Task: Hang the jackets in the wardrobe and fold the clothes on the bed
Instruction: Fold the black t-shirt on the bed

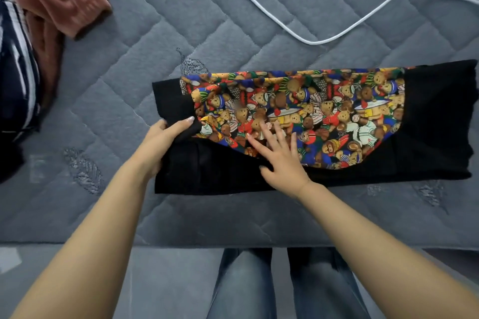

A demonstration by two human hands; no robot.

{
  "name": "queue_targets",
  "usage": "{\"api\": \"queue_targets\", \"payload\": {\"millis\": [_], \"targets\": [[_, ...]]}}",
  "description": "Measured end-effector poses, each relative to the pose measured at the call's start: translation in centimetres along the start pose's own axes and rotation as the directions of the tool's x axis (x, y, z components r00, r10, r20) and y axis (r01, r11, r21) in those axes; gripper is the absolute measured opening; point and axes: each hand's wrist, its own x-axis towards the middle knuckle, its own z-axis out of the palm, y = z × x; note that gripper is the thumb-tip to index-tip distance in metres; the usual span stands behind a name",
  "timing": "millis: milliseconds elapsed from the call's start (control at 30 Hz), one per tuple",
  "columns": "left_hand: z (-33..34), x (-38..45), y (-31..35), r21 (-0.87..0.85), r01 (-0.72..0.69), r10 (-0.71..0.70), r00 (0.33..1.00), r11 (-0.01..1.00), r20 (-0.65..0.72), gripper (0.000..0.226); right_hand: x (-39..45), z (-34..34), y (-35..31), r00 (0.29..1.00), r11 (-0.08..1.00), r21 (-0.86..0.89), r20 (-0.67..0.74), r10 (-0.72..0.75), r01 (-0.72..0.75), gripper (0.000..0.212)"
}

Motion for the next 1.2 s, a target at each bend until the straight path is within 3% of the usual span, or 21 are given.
{"api": "queue_targets", "payload": {"millis": [67,133,167,233,300,433,500,567,733,800,867,933,1000,1033,1067,1100,1133,1200], "targets": [[1.6,-1.7,1.5,0.020,-0.100,0.101,0.995,0.995,-0.017,0.043,-0.6,-0.8,-0.6,0.998,0.912,0.407,-0.018,0.057,-0.045,0.061],[3.8,-3.7,3.2,0.082,-0.172,0.173,0.985,0.982,0.006,0.031,-1.7,-2.4,-1.0,0.970,0.541,0.829,0.009,0.244,-0.144,0.045],[5.2,-4.8,4.0,0.121,-0.200,0.199,0.980,0.972,0.024,0.030,-2.4,-3.4,-0.8,0.942,0.328,0.930,0.050,0.331,-0.165,0.038],[8.6,-7.0,5.7,0.182,-0.252,0.243,0.968,0.951,0.067,0.041,-4.2,-5.1,0.3,0.895,0.054,0.990,0.097,0.435,-0.133,0.034],[12.9,-8.9,7.0,0.222,-0.295,0.273,0.954,0.930,0.123,0.057,-6.6,-6.5,2.3,0.869,-0.113,0.992,0.097,0.486,-0.047,0.038],[23.9,-11.2,8.5,0.290,-0.337,0.283,0.935,0.896,0.213,0.070,-11.9,-9.0,7.6,0.825,-0.275,0.959,0.097,0.556,0.073,0.049],[30.1,-11.9,8.5,0.270,-0.301,0.238,0.941,0.915,0.242,0.055,-14.6,-9.9,10.5,0.804,-0.384,0.910,0.109,0.585,0.156,0.048],[36.0,-12.0,8.3,0.254,-0.279,0.217,0.945,0.926,0.246,0.048,-17.3,-10.3,13.4,0.770,-0.448,0.861,0.110,0.628,0.242,0.044],[48.9,-9.3,7.3,0.249,-0.258,0.197,0.949,0.933,0.245,0.065,-20.9,-10.2,20.6,0.688,-0.478,0.787,0.096,0.720,0.390,0.052],[52.8,-7.7,6.5,0.291,-0.146,0.070,0.964,0.946,0.255,0.081,-21.2,-9.8,22.9,0.669,-0.548,0.737,0.177,0.722,0.396,0.063],[55.5,-6.6,5.7,0.463,-0.026,-0.104,0.962,0.886,0.251,0.085,-21.1,-9.4,24.3,0.656,-0.603,0.705,0.259,0.709,0.373,0.057],[56.5,-5.4,5.6,0.665,-0.028,-0.168,0.959,0.746,0.228,0.077,-20.7,-9.0,25.1,0.647,-0.627,0.706,0.315,0.694,0.330,0.041],[55.9,-3.7,6.6,0.850,-0.260,0.083,0.964,0.458,0.251,0.058,-20.1,-9.0,25.2,0.631,-0.611,0.727,0.320,0.706,0.315,0.032],[55.0,-2.8,7.4,0.889,-0.368,0.280,0.914,0.271,0.293,0.045,-19.7,-9.0,25.2,0.614,-0.593,0.740,0.317,0.723,0.317,0.034],[54.0,-2.0,8.2,0.893,-0.434,0.460,0.821,0.117,0.339,0.038,-19.3,-9.1,25.1,0.586,-0.575,0.753,0.320,0.745,0.321,0.037],[53.0,-1.2,9.0,0.880,-0.475,0.582,0.722,0.022,0.375,0.034,-19.0,-9.2,25.0,0.552,-0.559,0.765,0.330,0.766,0.319,0.037],[52.2,-0.6,9.7,0.864,-0.502,0.639,0.658,-0.023,0.400,0.036,-18.6,-9.3,24.8,0.517,-0.549,0.773,0.344,0.783,0.317,0.035],[51.6,0.5,10.7,0.835,-0.549,0.557,0.685,-0.028,0.469,0.048,-18.2,-9.5,24.6,0.447,-0.538,0.778,0.375,0.812,0.324,0.022]]}}
